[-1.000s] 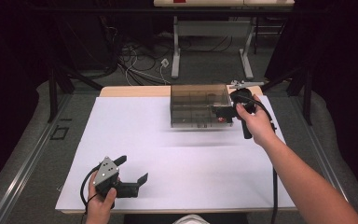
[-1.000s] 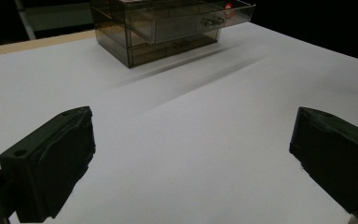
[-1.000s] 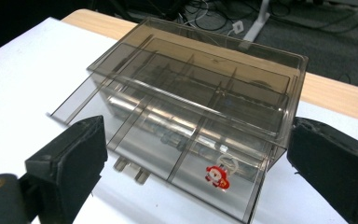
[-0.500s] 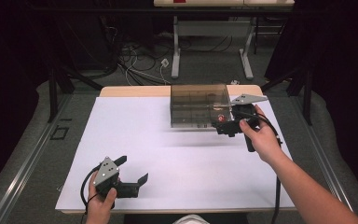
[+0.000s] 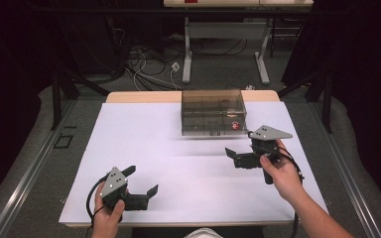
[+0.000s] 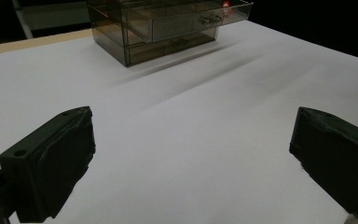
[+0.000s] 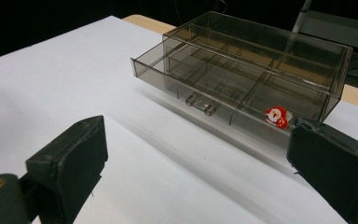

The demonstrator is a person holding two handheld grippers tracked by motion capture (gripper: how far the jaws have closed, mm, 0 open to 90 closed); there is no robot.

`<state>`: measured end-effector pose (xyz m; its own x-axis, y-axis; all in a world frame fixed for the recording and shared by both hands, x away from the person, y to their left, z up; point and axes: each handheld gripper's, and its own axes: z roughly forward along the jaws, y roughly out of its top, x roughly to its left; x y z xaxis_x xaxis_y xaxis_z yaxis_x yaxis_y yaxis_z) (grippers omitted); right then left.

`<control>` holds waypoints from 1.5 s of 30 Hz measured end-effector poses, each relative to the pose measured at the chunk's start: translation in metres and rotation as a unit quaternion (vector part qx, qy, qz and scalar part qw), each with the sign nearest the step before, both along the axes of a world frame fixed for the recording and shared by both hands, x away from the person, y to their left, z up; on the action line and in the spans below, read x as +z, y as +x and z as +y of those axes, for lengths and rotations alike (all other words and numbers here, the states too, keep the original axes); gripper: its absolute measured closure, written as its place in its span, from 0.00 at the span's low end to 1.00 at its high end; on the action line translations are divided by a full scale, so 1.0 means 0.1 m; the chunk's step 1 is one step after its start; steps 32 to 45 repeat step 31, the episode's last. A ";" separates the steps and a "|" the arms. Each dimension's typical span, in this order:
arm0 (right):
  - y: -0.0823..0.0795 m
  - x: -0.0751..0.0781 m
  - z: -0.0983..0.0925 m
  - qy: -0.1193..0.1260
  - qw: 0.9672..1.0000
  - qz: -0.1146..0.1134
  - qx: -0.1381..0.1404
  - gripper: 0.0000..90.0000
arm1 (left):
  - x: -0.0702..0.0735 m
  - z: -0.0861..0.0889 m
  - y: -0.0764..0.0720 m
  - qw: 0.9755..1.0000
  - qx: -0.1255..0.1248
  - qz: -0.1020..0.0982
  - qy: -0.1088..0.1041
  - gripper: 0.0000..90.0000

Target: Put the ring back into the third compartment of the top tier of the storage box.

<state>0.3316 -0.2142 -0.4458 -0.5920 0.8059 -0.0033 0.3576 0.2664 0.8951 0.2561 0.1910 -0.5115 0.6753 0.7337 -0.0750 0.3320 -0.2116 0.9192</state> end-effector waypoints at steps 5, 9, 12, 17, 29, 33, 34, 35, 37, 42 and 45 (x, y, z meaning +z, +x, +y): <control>-0.16 -0.14 -0.03 0.012 1.000 -0.011 -0.001 0.05 | 0.00 -0.01 0.00 1.000 -0.001 0.001 0.001 0.00; -0.26 -0.28 -0.05 0.013 1.000 -0.022 -0.001 0.05 | 0.00 -0.01 0.00 1.000 0.000 0.001 -0.002 0.00; -0.32 -0.41 -0.06 0.010 1.000 -0.018 0.003 0.05 | 0.00 -0.01 0.00 1.000 -0.001 0.001 0.000 0.00; -0.38 -0.57 -0.07 0.001 1.000 -0.025 0.002 0.05 | 0.00 -0.01 0.00 1.000 -0.001 0.002 0.000 0.00; -0.45 -0.82 -0.09 -0.006 1.000 -0.012 0.021 0.05 | 0.00 -0.02 0.00 1.000 -0.005 0.002 0.001 0.00; -0.45 -0.85 -0.09 -0.014 1.000 -0.012 0.025 0.05 | 0.00 -0.01 0.00 1.000 -0.006 0.002 0.001 0.00; -0.45 -0.85 -0.09 -0.014 1.000 -0.012 0.025 0.05 | 0.00 -0.01 0.00 1.000 -0.006 0.002 0.001 0.00; -0.45 -0.85 -0.09 -0.014 1.000 -0.012 0.025 0.05 | 0.00 -0.01 0.00 1.000 -0.006 0.002 0.001 0.00; -0.45 -0.85 -0.09 -0.014 1.000 -0.012 0.025 0.05 | 0.00 -0.01 0.00 1.000 -0.006 0.002 0.001 0.00; -0.45 -0.85 -0.09 -0.014 1.000 -0.012 0.025 0.05 | 0.00 -0.01 0.00 1.000 -0.006 0.002 0.001 0.00; -0.45 -0.85 -0.09 -0.014 1.000 -0.012 0.025 0.05 | 0.00 -0.01 0.00 1.000 -0.006 0.002 0.001 0.00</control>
